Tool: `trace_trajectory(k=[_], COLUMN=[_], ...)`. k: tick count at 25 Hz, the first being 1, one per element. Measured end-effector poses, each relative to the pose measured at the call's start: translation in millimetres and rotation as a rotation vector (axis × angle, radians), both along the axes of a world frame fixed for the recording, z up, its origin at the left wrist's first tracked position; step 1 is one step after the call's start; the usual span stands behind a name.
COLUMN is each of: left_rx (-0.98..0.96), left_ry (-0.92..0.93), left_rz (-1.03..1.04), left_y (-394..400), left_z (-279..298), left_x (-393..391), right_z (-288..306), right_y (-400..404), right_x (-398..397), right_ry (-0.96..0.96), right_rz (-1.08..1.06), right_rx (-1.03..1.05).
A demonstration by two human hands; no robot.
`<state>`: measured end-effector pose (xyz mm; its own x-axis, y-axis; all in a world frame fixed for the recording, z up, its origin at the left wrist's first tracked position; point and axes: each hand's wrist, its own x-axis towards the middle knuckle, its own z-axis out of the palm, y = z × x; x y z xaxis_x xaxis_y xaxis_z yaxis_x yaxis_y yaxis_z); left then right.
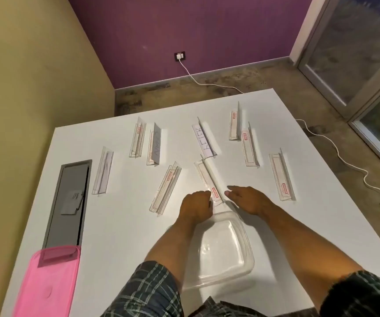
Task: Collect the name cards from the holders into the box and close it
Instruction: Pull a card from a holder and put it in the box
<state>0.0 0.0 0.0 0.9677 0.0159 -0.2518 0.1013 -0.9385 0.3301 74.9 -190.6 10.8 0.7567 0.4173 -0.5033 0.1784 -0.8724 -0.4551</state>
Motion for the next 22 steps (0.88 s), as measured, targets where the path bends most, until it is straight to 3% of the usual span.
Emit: trace_trajectory(k=[7,13,19,22], left_rx=[-0.476,-0.607,-0.695,-0.744], left_ry=[0.242,0.317,0.248,0.234], left_rz=[0.411,0.540,0.638,0.699], left_y=[-17.1,-24.4,-18.9,-3.5], left_z=[-20.0,-39.2,-26.7,-24.9], left_x=[36.8,45.1,46.0,43.8], right_z=[-22.4,-27.6,-21.5,-6.0], right_y=[7.5,19.9,19.8,16.1], right_x=[1.0,-3.1,0.6,5.6], right_ry=[0.321,0.429,0.451,0.448], right_rz=[-0.267,-0.270,-0.265,-0.348], right_rx=[0.215,0.222,0.231,0.387])
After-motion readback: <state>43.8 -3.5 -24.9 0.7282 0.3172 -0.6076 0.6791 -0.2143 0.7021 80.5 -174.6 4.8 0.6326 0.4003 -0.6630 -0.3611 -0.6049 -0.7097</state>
